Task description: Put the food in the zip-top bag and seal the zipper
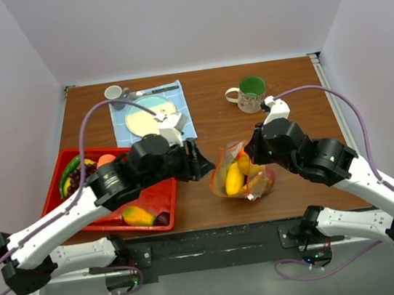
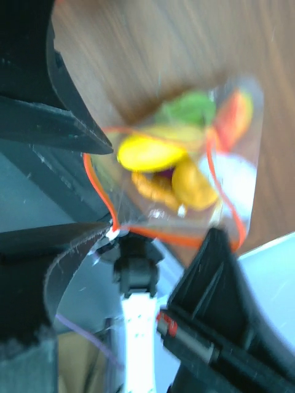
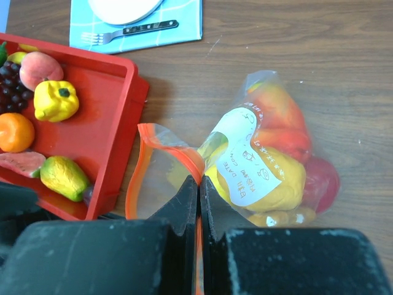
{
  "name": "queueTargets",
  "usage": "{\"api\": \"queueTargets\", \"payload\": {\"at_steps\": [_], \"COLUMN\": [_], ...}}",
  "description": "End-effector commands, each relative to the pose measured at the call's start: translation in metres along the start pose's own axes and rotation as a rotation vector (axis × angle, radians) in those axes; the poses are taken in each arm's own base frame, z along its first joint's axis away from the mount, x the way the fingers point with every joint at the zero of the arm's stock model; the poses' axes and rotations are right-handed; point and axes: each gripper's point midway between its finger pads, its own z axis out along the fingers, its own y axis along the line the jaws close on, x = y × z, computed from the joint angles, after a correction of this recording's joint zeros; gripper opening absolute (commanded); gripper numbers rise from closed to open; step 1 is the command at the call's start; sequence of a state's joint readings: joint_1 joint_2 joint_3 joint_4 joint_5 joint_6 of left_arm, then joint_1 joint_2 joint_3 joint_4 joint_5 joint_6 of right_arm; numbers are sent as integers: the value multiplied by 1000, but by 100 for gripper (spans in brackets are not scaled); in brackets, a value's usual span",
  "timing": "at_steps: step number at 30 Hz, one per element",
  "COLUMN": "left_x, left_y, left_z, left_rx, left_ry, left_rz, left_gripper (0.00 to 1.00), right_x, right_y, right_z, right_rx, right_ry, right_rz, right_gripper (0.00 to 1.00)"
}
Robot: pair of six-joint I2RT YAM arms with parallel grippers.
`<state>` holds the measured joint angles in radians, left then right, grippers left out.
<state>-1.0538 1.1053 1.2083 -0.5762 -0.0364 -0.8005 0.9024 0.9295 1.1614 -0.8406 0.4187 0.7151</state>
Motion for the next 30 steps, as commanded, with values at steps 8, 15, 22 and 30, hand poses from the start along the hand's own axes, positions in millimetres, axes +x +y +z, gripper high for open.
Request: {"api": "queueTargets", "payload": {"at_steps": [8, 15, 22, 30], "left_x": [51, 47, 41, -21], "left_y": [78, 87, 63, 6], "left_z": [31, 48, 67, 41], "left_rx": [-233, -271, -195, -186], "left_ry": [35, -7, 7, -217], "left_rz": [-72, -96, -99, -230], "left_gripper": [58, 54, 0, 0], "right_x": [-33, -30, -24, 0], "right_y": [17, 15, 26, 60], "right_z": [-7, -5, -1, 7], "right_rx": [-32, -24, -66, -132], "right_ry": [-78, -72, -37, 41], "right_rz": [25, 23, 24, -55], "right_gripper": [0, 0, 0, 0]}}
